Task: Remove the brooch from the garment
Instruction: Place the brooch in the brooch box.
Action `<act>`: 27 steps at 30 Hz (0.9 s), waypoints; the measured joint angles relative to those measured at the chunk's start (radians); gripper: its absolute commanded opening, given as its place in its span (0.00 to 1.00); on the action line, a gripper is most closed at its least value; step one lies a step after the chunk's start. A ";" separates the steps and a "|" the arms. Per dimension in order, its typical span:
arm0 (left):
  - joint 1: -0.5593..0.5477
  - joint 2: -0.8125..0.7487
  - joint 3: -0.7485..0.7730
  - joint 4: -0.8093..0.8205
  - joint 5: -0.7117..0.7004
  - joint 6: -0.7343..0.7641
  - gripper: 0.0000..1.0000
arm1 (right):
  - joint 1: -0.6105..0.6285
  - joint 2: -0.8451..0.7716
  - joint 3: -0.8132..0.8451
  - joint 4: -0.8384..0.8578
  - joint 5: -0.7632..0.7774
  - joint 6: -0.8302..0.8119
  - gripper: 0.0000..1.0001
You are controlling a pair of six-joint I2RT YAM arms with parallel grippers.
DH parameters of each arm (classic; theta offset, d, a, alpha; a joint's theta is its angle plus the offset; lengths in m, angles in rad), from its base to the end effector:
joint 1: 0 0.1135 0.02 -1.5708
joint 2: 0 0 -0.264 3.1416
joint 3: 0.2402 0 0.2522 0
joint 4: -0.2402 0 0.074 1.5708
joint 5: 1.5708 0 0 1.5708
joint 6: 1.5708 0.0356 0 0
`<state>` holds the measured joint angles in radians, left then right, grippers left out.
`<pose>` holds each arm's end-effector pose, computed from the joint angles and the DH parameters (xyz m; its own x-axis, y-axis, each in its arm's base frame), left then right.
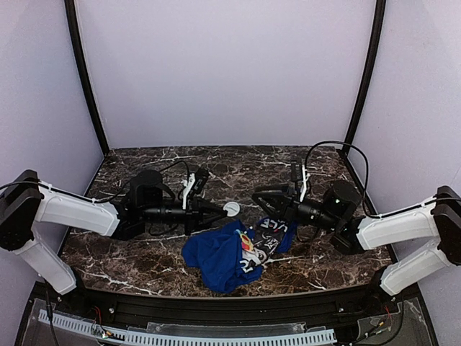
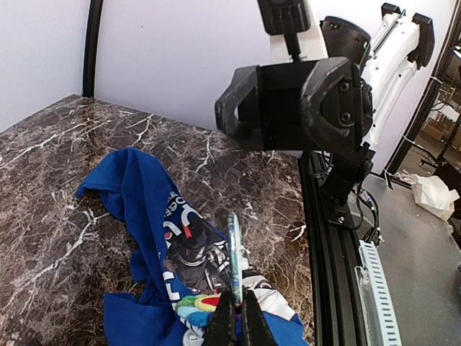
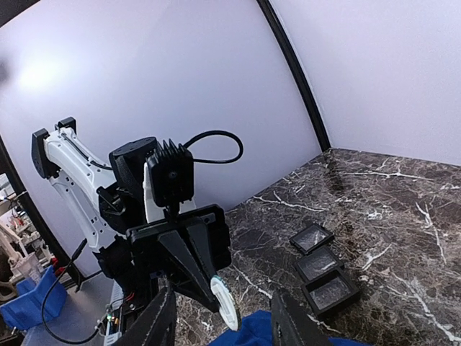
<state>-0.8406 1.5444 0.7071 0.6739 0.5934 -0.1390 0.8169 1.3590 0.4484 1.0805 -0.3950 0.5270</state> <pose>0.2011 -0.2545 0.2188 -0.2440 0.1004 -0.9646 0.9612 0.1573 -0.2268 0.1731 0.2043 0.2330 -0.3690 0.2852 -0.8846 -0.8642 0.2451 0.4395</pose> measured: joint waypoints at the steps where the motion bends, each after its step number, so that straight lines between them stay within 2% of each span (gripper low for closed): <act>1: 0.000 -0.001 0.000 -0.010 -0.008 0.005 0.01 | 0.001 -0.029 -0.003 -0.028 0.008 -0.023 0.46; 6: 0.000 -0.037 -0.005 -0.079 -0.081 0.023 0.01 | 0.002 -0.168 -0.032 -0.152 0.083 -0.105 0.48; 11: 0.017 -0.119 -0.006 -0.198 -0.280 0.030 0.01 | 0.002 -0.311 -0.058 -0.285 0.223 -0.178 0.49; 15: 0.092 -0.152 -0.006 -0.311 -0.445 0.004 0.01 | 0.002 -0.394 -0.076 -0.383 0.348 -0.227 0.50; 22: 0.169 -0.140 0.002 -0.528 -0.759 -0.030 0.01 | -0.001 -0.478 -0.100 -0.483 0.491 -0.277 0.52; 27: 0.220 -0.065 0.048 -0.615 -0.850 -0.050 0.01 | -0.003 -0.495 -0.111 -0.508 0.531 -0.289 0.52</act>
<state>-0.6205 1.4792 0.7551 0.0586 -0.2562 -0.1894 0.8139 0.8639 0.3370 0.5728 0.1360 0.2379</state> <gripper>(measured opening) 0.009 0.520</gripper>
